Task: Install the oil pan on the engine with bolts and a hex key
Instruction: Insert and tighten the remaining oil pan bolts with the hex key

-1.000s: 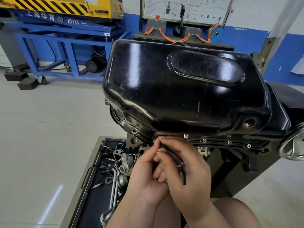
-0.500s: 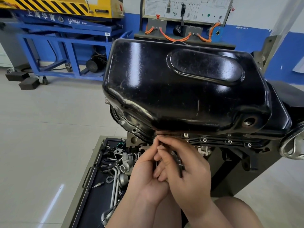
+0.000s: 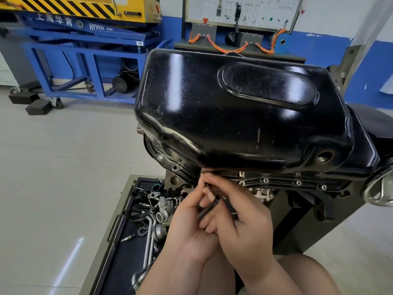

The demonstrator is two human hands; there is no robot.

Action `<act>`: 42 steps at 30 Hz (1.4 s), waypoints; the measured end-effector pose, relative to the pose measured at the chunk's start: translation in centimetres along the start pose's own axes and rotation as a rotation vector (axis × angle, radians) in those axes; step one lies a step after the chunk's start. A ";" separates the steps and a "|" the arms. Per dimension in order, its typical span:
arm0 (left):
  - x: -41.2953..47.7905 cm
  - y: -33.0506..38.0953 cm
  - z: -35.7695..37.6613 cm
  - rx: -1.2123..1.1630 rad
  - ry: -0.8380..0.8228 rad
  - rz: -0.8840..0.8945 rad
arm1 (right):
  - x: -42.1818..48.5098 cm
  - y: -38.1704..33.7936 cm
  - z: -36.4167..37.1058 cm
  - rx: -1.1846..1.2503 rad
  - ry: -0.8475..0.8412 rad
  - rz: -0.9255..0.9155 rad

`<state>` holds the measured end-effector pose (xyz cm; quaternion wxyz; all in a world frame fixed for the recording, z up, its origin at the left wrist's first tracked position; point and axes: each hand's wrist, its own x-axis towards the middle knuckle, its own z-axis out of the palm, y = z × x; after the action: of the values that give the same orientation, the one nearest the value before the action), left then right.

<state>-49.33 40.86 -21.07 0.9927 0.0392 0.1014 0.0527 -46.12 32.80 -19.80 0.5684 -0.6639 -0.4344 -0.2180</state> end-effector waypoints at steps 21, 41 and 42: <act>-0.3 0.3 0.0 0.073 0.130 0.007 | 0.2 0.5 -0.3 -0.005 0.008 0.022; -0.3 -0.2 0.5 0.154 0.060 0.034 | 0.2 0.2 -0.8 -0.010 -0.112 -0.007; -0.5 -0.2 0.7 0.148 0.022 0.019 | 0.1 0.2 -0.8 0.006 -0.106 0.003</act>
<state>-49.65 40.57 -20.30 0.9854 0.1126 0.1156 0.0549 -45.70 32.13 -19.61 0.5467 -0.6735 -0.4635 -0.1806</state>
